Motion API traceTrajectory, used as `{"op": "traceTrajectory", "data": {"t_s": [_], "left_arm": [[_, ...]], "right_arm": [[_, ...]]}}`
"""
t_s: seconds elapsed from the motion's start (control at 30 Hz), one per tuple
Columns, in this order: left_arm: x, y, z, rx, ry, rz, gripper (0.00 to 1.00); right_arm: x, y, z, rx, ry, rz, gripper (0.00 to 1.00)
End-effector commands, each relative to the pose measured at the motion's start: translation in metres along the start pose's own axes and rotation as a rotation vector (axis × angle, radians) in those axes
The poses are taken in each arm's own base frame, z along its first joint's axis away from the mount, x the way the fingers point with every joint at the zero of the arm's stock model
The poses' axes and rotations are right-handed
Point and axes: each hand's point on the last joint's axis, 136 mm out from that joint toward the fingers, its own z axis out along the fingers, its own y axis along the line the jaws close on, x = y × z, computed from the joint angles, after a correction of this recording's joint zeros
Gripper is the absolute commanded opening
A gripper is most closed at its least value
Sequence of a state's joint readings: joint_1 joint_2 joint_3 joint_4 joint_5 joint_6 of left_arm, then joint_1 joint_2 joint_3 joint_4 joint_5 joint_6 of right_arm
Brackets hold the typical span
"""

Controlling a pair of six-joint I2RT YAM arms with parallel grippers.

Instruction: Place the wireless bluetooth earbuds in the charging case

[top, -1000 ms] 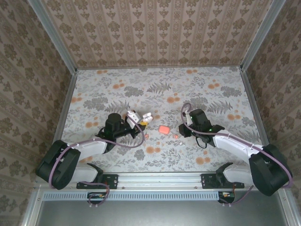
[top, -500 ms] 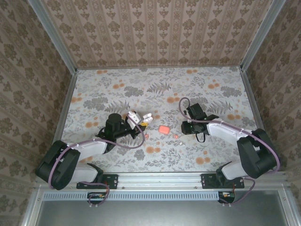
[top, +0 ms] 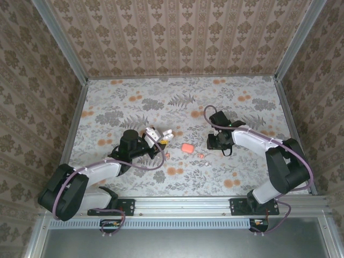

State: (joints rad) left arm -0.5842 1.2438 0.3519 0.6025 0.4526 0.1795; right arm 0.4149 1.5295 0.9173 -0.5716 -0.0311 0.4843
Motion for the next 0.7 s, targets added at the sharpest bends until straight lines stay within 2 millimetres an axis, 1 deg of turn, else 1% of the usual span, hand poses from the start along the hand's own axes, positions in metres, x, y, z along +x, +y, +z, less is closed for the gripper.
{"op": "traceTrajectory", "data": {"t_s": [0.0,0.1,0.2,0.23,0.47,0.67], "left_arm": [[-0.013,0.003,-0.001,-0.016,-0.014,0.018,0.09],[-0.013,0.001,-0.002,-0.008,-0.014,0.020,0.09],[-0.009,-0.012,-0.004,0.052,-0.023,0.066,0.09],[-0.009,-0.013,-0.004,0.057,-0.023,0.073,0.09],[-0.006,-0.016,-0.003,0.066,-0.017,0.091,0.09],[-0.011,-0.016,-0.006,0.061,-0.028,0.097,0.09]], "right_arm": [[-0.001,-0.001,-0.028,0.019,0.028,0.121,0.39],[-0.001,-0.001,-0.035,0.061,0.083,0.153,0.40],[-0.004,0.000,-0.034,0.089,0.128,0.176,0.42],[-0.006,0.001,-0.033,0.093,0.137,0.180,0.43],[-0.014,0.001,-0.009,0.163,0.220,0.167,0.45],[-0.017,0.008,0.016,0.156,0.267,0.155,0.45]]}}
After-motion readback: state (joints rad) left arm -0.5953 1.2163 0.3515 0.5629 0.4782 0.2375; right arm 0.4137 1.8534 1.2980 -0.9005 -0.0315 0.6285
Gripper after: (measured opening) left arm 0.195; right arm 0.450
